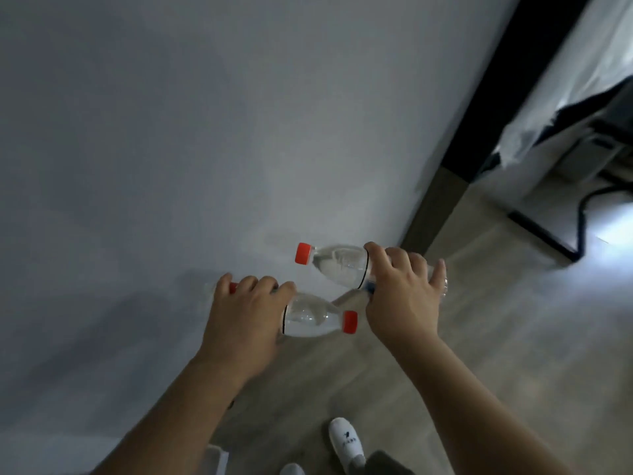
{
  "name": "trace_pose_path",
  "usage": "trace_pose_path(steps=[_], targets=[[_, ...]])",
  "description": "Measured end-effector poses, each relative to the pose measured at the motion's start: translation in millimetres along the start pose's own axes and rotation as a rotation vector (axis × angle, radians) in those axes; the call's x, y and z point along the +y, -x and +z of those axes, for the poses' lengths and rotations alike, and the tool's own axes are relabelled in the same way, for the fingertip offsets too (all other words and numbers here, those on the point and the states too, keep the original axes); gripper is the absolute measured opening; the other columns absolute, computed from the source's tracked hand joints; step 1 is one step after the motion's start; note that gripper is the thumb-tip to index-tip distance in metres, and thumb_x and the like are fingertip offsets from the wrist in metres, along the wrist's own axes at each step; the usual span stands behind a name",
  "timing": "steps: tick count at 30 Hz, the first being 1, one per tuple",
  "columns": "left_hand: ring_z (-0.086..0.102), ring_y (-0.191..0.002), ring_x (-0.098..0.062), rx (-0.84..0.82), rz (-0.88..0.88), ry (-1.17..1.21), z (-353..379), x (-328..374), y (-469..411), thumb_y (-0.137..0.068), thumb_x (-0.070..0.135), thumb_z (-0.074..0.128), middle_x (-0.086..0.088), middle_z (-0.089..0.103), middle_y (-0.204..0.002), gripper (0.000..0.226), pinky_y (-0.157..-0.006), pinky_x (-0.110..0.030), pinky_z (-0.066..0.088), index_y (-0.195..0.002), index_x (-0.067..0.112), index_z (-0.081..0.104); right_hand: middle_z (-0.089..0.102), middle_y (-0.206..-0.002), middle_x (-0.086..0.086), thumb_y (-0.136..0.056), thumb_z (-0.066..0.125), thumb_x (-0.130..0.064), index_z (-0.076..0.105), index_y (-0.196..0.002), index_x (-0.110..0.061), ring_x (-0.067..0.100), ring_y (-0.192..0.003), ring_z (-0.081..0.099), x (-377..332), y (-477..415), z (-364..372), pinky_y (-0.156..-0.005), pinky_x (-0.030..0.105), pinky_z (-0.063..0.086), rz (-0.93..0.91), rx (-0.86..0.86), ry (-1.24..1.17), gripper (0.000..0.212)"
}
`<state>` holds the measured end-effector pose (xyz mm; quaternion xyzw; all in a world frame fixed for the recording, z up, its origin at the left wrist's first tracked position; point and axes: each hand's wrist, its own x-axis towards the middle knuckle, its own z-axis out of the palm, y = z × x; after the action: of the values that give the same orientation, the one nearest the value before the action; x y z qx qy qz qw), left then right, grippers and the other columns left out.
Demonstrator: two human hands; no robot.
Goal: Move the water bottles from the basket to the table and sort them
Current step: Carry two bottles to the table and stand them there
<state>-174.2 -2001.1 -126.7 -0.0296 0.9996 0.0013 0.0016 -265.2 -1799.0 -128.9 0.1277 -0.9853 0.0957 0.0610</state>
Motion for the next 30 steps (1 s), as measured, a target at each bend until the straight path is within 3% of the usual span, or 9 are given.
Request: trace_pose_path(steps=[7,13,17,24,30], targets=[[0.055,-0.124,-0.019,0.007,0.339,0.032,-4.8,76.0,-50.2,-0.086,0.034,0.074,0.010,0.058,-0.134,0.066,-0.114,-0.047,0.030,-0.144,0.038,0.044,0.045,-0.153,-0.002,-0.094,0.064,-0.026,0.029,-0.154,-0.039,0.031,-0.147,0.031,84.4,48.0,-29.6,-0.124,0.064,0.003,0.330,0.047,0.038,0.071],[0.058,-0.118,-0.022,0.042,0.581,0.049,-12.4,172.9,-78.0,-0.080,0.029,0.074,0.008,0.063,-0.124,0.060,-0.107,-0.048,0.034,-0.136,0.035,0.055,0.053,-0.144,-0.005,-0.085,0.066,-0.017,0.036,-0.149,-0.040,0.029,-0.138,0.040,166.2,96.3,-47.0,-0.123,0.063,0.008,0.600,0.130,0.061,0.074],[0.055,-0.120,-0.018,0.040,0.725,0.041,-17.4,249.5,-90.6,-0.081,0.031,0.069,0.014,0.058,-0.123,0.056,-0.110,-0.046,0.032,-0.133,0.040,0.049,0.053,-0.144,-0.007,-0.084,0.067,-0.018,0.036,-0.150,-0.041,0.028,-0.139,0.041,227.9,127.0,-59.8,-0.122,0.061,0.009,0.750,0.167,0.083,0.076],[0.055,-0.124,-0.020,0.072,0.857,0.055,-21.8,400.1,-110.3,-0.078,0.031,0.074,0.012,0.059,-0.128,0.067,-0.117,-0.052,0.027,-0.140,0.037,0.049,0.057,-0.140,-0.004,-0.078,0.072,-0.014,0.041,-0.148,-0.038,0.029,-0.136,0.044,355.1,166.0,-91.2,-0.120,0.063,0.011,0.912,0.234,0.106,0.080],[0.052,-0.127,-0.016,0.073,0.917,0.059,-31.4,520.4,-127.7,-0.080,0.034,0.073,0.014,0.055,-0.132,0.068,-0.119,-0.050,0.024,-0.142,0.040,0.046,0.059,-0.137,-0.002,-0.079,0.073,-0.014,0.044,-0.146,-0.036,0.031,-0.133,0.047,459.7,183.5,-123.9,-0.120,0.065,0.014,0.953,0.252,0.151,0.077]])
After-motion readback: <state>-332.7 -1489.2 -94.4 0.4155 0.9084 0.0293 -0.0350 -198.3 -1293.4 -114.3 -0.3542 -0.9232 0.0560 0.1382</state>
